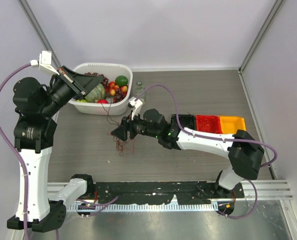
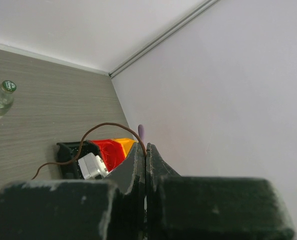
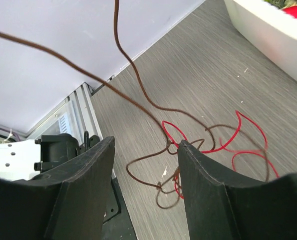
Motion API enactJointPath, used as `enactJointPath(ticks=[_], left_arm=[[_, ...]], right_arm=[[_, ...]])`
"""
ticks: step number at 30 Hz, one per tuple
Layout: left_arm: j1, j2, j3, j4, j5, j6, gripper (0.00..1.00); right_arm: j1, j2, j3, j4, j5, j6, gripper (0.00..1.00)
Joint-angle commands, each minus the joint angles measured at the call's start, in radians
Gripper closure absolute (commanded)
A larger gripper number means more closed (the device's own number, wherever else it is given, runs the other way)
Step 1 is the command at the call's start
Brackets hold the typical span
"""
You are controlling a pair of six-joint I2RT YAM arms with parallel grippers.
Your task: Untangle the cables
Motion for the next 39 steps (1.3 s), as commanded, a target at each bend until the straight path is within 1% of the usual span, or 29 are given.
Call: enactJointPath(ticks=[1,4,8,19,24,31,39], left_arm=[[-0.001,-0.009,0.007,0.067,0.037,-0.022,1.0],[-0.003,-0.011,0.013,0.062,0.039,-0.021,1.0],[-0.001,-0.012,0.011,0.071,0.039,-0.028,1.0],[-0.001,-0.011,0.027,0.081,0.05,-0.048,1.0],[-0.001,-0.011,0.025,0.082,0.051,-0.047,1.0],[-0.003,-0.011,0.024,0.087,0.056,-0.047,1.0],[-0.001,-0.003,0.04,0.096,0.051,-0.057,1.0]], right_arm=[[0.014,0.0,-0.017,0.097,0.04,0.012,0.42],[0.017,-0.021,-0.065,0.118,0.027,0.014,0.39],[0.017,-0.008,-0.075,0.117,0.021,0.014,0.38],[0.017,0.111,-0.005,0.204,-0.017,0.049,0.41],[0.019,0.117,-0.017,0.271,-0.006,0.086,0.4],[0.042,0.108,-0.031,0.282,0.004,0.081,0.4],[0.065,0.161,0.0,0.301,0.013,0.077,0.41]])
